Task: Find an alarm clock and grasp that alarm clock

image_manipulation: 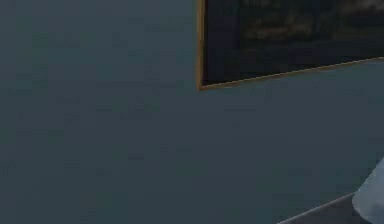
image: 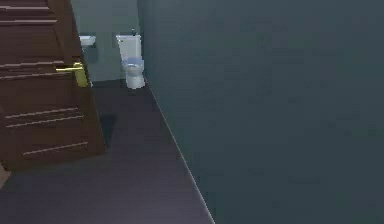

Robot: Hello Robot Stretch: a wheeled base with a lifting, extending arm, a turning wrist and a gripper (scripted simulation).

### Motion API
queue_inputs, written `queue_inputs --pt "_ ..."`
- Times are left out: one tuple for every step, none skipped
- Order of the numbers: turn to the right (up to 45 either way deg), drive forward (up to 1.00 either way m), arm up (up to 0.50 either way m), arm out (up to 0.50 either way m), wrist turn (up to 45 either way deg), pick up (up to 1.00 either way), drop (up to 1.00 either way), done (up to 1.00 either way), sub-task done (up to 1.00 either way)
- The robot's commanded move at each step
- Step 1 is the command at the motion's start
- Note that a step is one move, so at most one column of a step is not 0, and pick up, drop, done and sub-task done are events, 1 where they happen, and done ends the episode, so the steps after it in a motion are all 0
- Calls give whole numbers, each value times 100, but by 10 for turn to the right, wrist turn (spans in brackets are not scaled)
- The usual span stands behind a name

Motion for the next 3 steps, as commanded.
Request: queue_inputs --pt "-180 0 0 0 0 0 0 0 0" --pt "0 75 0 0 0 0 0 0 0" --pt "-450 0 0 0 0 0 0 0 0"
